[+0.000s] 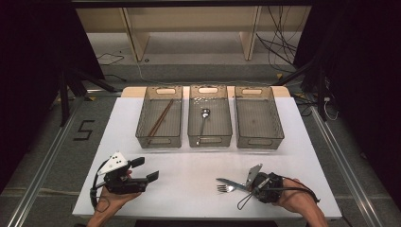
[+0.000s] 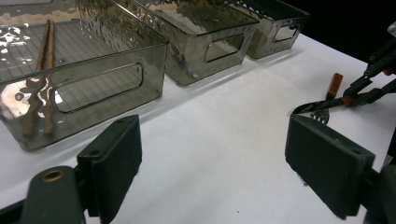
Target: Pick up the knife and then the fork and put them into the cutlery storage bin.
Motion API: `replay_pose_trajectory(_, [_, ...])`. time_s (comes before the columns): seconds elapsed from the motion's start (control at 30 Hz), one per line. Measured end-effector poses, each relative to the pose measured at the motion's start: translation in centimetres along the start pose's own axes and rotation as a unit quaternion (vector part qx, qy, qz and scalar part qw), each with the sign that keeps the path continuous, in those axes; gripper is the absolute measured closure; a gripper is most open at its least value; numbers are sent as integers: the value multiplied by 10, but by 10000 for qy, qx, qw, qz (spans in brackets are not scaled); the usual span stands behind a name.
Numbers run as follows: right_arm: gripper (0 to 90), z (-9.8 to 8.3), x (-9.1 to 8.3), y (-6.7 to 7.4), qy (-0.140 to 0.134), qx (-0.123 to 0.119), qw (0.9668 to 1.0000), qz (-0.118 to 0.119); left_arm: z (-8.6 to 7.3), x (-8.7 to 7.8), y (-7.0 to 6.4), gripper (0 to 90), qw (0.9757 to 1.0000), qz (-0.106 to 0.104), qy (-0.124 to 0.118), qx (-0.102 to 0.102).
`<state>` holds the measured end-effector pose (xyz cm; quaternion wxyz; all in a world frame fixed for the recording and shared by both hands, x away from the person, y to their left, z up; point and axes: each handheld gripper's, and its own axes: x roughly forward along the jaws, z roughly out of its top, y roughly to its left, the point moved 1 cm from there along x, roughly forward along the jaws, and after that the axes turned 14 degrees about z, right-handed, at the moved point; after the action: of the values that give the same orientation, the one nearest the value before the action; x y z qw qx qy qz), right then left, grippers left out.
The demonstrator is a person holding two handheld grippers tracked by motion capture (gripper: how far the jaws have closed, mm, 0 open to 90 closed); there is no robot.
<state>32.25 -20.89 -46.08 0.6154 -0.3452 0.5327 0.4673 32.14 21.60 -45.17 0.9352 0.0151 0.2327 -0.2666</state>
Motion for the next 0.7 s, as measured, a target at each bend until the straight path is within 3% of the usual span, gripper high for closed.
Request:
replay_pose_trajectory(0.33, [771,-4,-11,-2,-470,139,9988,-66,1,-2,2,183,9998,-2,-163,-108])
replay_pose_trajectory(0.7, [772,-5,-23,-6,-936,333,9950,-116,1,-4,6,183,9992,-4,-285,-289])
